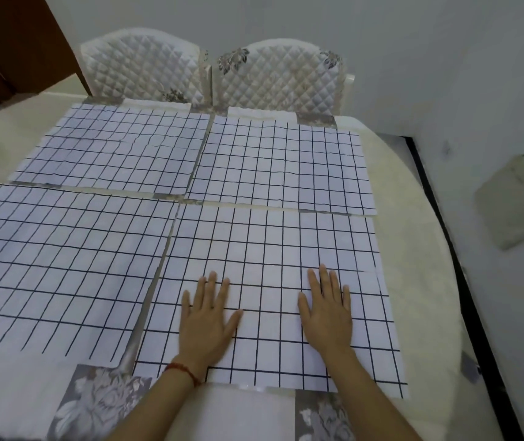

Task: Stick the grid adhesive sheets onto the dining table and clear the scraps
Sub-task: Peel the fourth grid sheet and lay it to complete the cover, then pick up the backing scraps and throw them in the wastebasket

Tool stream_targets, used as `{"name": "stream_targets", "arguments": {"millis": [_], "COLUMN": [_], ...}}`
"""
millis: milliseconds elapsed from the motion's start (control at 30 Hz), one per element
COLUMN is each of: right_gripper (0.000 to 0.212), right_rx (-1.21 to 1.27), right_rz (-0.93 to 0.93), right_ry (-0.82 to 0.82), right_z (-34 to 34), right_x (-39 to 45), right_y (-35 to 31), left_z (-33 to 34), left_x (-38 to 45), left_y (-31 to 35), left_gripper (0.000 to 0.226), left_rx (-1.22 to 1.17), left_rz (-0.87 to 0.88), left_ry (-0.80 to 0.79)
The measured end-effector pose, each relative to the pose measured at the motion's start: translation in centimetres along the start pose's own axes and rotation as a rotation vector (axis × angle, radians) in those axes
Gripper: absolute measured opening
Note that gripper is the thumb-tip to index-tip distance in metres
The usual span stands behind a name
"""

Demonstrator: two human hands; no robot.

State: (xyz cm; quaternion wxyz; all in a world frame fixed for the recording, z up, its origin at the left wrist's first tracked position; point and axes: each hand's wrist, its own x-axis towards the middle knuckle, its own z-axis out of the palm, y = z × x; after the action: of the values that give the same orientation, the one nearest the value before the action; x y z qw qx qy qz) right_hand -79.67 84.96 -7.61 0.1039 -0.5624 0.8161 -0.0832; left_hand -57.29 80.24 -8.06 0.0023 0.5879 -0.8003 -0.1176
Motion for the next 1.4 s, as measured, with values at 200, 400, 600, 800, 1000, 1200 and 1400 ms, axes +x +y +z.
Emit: {"name": "stream_targets", "arguments": {"millis": [200,400,600,800,1000,1200,1400], "right_gripper": [0.056,0.055,0.045,0.043,0.040,0.036,0.034], "right_rx": [0.041,0.302,0.474,0.503,0.519,0.588,0.698], "right_rz": [0.007,0.002,0.060,0.074,0.038,-0.026,-0.101], "right_ry": [-0.079,-0.097,-0.041,0.017,0.112,0.182,0.141], "right_z": [-0.9,-4.3,-8.5,-11.6,-14.3,-15.4,-14.8], "right_x": [0.0,-0.8,-4.9,-10.4,-15.3,-20.7,-26.3], "right_y": [0.0,0.5,-0.3,-2.5,-5.1,-6.8,-7.5], "left_z": [-0.4,-2.3,-5.9,-11.0,-15.1,-17.3,-16.3], "left_x": [-0.3,-0.4,-2.1,-4.9,-8.8,-16.3,-26.1], "left_y": [-0.3,0.1,0.2,-0.9,-2.6,-4.8,-6.5], "left_gripper": [0.091,0.087,0.058,0.048,0.045,0.038,0.029], "left_rx": [-0.048,-0.084,-0.143,-0.260,-0.347,-0.491,-0.583], "left_rz": [-0.043,-0.038,0.105,0.221,0.257,0.226,0.028], "left_ry": [-0.020,-0.059,-0.034,0.019,0.056,0.167,0.305]}}
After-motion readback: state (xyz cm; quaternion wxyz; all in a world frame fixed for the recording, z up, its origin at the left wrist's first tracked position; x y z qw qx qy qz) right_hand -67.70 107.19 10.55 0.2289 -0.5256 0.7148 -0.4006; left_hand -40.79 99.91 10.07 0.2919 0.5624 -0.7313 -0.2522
